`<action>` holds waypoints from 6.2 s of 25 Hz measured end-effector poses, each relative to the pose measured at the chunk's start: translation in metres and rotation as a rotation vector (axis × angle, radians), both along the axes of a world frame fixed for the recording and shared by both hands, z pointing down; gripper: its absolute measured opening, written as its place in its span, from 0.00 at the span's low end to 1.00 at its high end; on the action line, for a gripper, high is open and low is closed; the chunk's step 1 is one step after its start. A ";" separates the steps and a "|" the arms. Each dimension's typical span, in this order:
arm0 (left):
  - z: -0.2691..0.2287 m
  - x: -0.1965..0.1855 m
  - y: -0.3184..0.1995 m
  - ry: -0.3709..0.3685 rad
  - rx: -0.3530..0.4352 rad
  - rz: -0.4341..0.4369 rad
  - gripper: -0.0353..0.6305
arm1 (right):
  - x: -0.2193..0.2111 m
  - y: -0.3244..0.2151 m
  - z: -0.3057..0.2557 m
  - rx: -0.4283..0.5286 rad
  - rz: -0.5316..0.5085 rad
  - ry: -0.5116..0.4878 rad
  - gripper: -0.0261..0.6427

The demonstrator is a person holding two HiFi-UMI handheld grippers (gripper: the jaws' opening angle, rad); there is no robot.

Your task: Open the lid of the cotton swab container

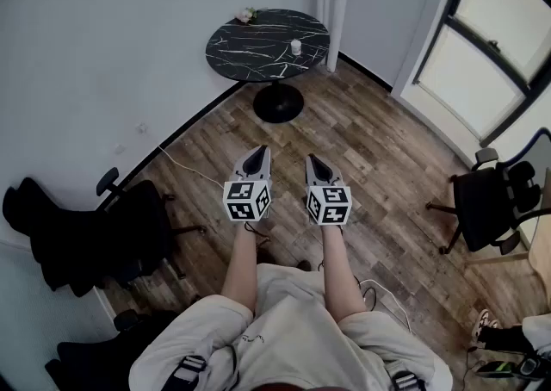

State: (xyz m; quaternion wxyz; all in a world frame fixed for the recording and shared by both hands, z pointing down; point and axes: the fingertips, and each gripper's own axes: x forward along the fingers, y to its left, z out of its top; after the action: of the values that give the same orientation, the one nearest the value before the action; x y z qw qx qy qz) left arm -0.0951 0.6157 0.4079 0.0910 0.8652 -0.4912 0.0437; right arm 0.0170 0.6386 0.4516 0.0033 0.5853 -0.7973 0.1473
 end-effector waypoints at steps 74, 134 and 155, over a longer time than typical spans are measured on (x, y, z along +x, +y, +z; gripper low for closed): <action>0.040 0.014 -0.509 0.056 -0.075 0.259 0.09 | 0.091 -0.444 0.029 -0.028 0.392 -0.172 0.09; 0.079 0.114 -0.877 -0.181 0.011 0.056 0.09 | 0.135 -0.849 0.132 -0.322 -0.306 0.496 0.09; 0.080 0.119 -0.931 -0.162 0.036 0.152 0.09 | 0.110 -0.870 0.230 -0.480 -0.607 0.654 0.44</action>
State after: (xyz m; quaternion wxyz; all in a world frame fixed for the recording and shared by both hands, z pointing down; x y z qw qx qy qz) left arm 0.0241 -0.3153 0.4878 0.0319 0.8951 -0.4304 0.1117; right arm 0.1269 -0.2310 0.6814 0.4300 0.3253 -0.8324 0.1280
